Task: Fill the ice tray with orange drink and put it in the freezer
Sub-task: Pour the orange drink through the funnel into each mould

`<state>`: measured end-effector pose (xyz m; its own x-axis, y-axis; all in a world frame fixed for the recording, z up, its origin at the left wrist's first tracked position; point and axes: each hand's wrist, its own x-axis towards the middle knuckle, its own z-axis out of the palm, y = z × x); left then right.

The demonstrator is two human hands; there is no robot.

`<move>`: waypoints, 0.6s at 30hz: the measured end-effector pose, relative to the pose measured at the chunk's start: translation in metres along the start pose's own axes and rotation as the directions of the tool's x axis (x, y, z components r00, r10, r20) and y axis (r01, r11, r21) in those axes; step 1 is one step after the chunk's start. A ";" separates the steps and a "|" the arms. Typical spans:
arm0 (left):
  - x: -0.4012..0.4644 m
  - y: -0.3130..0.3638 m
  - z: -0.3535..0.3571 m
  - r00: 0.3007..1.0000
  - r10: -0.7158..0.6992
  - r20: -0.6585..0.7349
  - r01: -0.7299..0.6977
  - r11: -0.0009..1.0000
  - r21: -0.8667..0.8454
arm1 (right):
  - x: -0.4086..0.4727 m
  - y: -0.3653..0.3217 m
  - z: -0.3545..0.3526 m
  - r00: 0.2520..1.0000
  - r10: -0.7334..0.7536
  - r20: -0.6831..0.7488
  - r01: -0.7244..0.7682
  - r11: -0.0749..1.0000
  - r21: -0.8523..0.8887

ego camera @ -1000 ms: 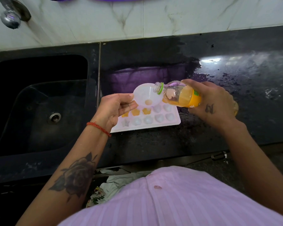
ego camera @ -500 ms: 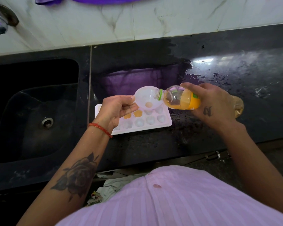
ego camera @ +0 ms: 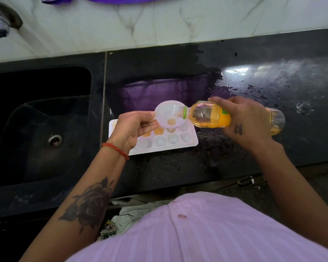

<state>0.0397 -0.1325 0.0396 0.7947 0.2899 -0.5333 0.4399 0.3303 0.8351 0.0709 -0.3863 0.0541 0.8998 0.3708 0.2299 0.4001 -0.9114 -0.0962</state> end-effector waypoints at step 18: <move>0.000 0.006 0.011 1.000 0.017 0.026 -0.016 1.000 -0.013 | -0.006 0.007 -0.008 0.997 0.081 -0.020 -0.078 0.990 0.117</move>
<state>0.0467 -0.1409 0.0464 0.8125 0.2722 -0.5156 0.4213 0.3372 0.8419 0.0672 -0.3964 0.0596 0.9256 0.2922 0.2405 0.3461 -0.9105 -0.2262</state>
